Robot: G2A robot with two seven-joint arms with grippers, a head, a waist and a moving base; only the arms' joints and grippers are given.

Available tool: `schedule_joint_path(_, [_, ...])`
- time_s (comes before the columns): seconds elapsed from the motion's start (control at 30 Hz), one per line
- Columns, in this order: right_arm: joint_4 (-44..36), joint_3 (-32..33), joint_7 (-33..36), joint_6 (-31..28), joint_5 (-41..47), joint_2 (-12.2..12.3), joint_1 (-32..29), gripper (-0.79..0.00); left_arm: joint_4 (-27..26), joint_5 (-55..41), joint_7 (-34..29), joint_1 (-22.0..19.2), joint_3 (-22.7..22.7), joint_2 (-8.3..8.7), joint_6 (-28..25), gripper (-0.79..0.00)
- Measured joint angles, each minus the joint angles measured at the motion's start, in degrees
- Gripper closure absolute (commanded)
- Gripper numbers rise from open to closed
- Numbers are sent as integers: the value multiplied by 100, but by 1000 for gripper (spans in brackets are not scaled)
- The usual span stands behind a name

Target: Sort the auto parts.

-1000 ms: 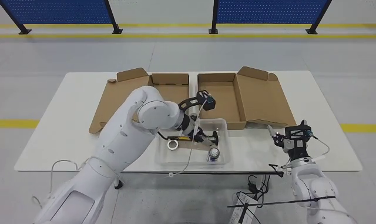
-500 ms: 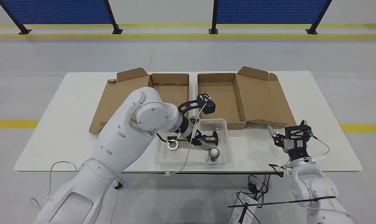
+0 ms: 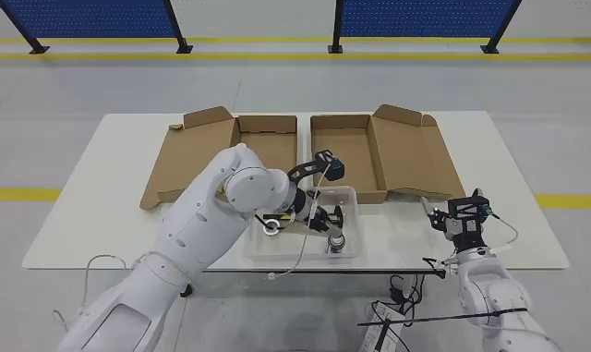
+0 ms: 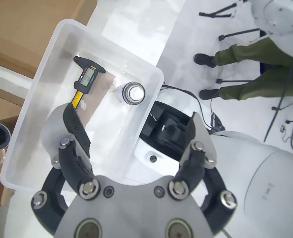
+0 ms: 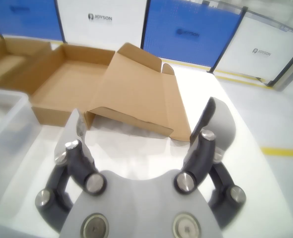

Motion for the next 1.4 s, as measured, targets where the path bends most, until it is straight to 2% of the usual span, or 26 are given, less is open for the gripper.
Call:
schedule_joint_path(0.17, [0,0,0,0,0,0,0,-785,211,-228,281,-104,183,-97,866,-785])
schedule_joint_path(0.37, [0,0,0,0,0,0,0,-785,379,-287,340,-219,581,-212,1324,-785])
schedule_joint_path(0.67, [0,0,0,0,0,0,0,-785,937,-348,432,-525,1249,-452,1478,-785])
schedule_joint_path(0.87, [0,0,0,0,0,0,0,-785,1337,-172,341,-727,1519,-552,1494,-785])
schedule_joint_path(1.03, [0,0,0,0,0,0,0,-785,1512,-180,291,-743,1586,-587,1481,-785])
schedule_joint_path(1.23, [0,0,0,0,0,0,0,-785,1691,-237,311,-741,1659,-640,1459,-659])
schedule_joint_path(1.37, [0,0,0,0,0,0,0,-785,1822,-198,312,-774,1722,-676,1445,-548])
schedule_joint_path(1.4, [0,0,0,0,0,0,0,-785,1850,-185,313,-784,1732,-683,1445,-548])
